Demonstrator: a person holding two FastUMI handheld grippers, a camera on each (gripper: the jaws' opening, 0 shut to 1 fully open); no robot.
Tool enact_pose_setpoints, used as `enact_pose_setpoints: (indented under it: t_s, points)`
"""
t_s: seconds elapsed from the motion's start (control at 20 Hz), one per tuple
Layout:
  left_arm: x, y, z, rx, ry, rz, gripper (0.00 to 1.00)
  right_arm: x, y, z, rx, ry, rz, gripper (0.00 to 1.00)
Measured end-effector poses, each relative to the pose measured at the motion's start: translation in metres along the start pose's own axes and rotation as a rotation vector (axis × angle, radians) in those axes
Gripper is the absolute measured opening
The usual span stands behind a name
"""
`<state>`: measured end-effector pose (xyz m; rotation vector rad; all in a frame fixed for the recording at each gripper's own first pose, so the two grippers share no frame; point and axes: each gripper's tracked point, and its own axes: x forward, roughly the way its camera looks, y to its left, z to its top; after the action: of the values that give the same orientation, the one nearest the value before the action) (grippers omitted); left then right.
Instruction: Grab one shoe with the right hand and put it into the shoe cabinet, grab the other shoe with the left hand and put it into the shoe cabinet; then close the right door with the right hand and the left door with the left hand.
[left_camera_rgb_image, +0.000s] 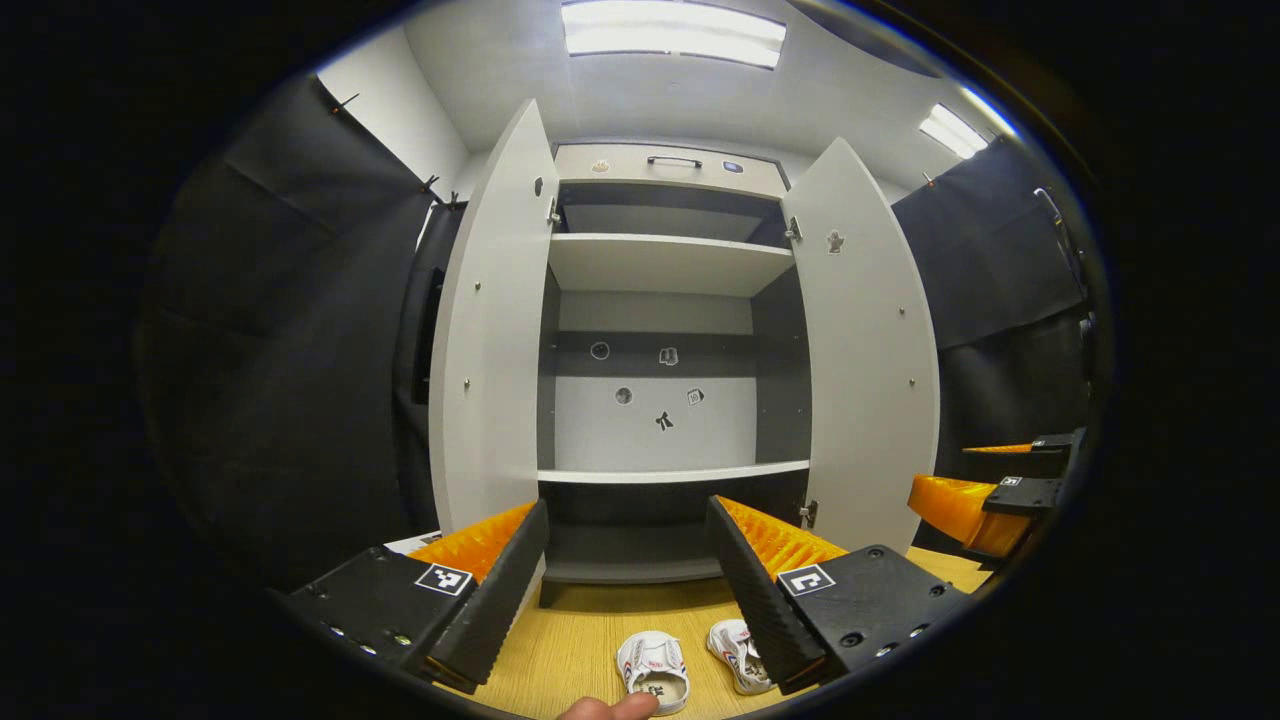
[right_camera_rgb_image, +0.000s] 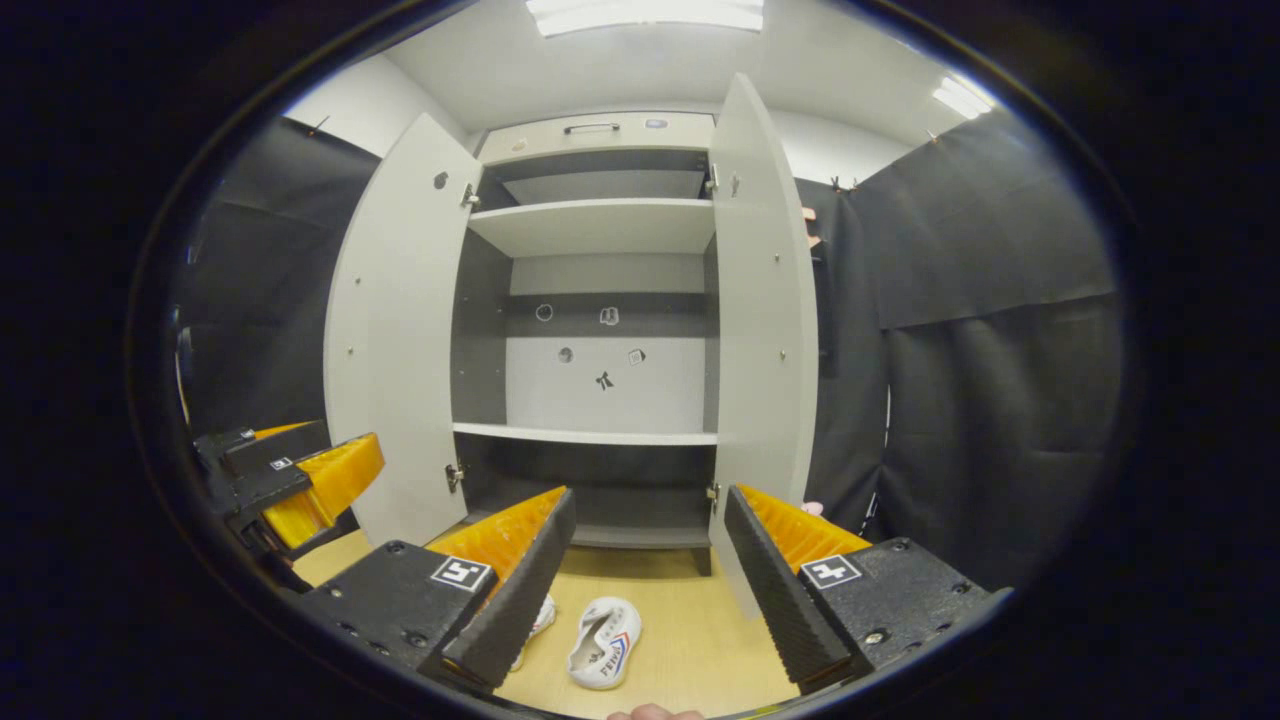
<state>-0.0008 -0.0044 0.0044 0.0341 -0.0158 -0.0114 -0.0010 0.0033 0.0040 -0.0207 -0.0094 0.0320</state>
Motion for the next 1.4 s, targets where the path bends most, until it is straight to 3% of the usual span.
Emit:
enact_pose_setpoints:
  t_s: [0.45, 0.5, 0.55, 1.4]
  points:
    - [0.0005, 0.0008, -0.0018, 0.002, 0.006, 0.0, 0.95, -0.0002, 0.0007, -0.002, -0.001, 0.006, 0.0, 0.98]
    - [0.0, 0.001, -0.0021, 0.001, 0.007, 0.002, 0.95, -0.0003, 0.0008, -0.0018, 0.001, 0.007, 0.0, 0.94]
    - [-0.0004, 0.0009, -0.0024, 0.002, 0.009, 0.002, 0.95, -0.0005, 0.0, -0.003, 0.002, 0.009, -0.001, 0.98]
    - [0.0057, 0.0028, -0.0045, -0.003, 0.013, 0.01, 0.95, 0.0, -0.0005, -0.0024, 0.004, 0.007, -0.007, 0.98]
